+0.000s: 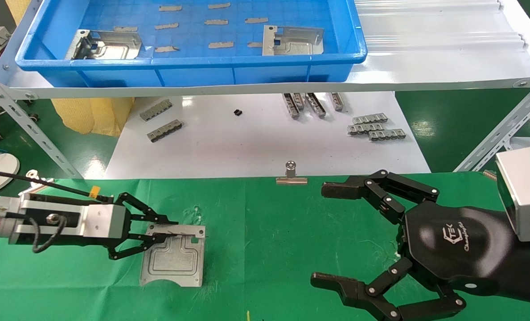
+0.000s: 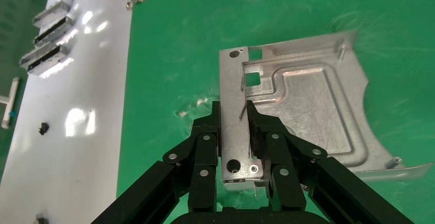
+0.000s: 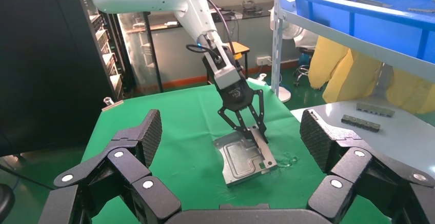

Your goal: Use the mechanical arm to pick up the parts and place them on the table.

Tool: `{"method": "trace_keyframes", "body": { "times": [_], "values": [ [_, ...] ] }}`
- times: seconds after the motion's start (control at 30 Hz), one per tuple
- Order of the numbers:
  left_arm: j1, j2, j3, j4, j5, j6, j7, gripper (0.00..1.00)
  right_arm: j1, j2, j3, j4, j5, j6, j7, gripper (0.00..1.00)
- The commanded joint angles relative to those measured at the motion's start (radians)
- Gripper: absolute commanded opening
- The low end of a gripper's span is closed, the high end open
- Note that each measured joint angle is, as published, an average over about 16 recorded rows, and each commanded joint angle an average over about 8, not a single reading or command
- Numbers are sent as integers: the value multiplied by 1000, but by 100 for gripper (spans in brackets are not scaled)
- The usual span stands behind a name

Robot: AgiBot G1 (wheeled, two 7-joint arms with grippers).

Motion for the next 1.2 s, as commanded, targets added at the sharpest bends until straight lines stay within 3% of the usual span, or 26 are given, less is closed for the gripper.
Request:
{"method": "trace_keyframes", "body": {
  "times": [0.03, 0.33, 0.77, 1.2],
  "values": [
    [-6, 16, 4, 27, 8, -10, 25, 100, 0, 0, 0, 0, 0, 0, 0, 100],
    [-28, 41, -8, 116, -10, 12, 41, 100, 0, 0, 0, 0, 0, 0, 0, 100],
    [25, 13, -103, 218, -165, 93, -182, 100, 0, 0, 0, 0, 0, 0, 0, 100],
    [43, 3, -116, 183, -177, 91, -200, 100, 0, 0, 0, 0, 0, 0, 0, 100]
  ]
}}
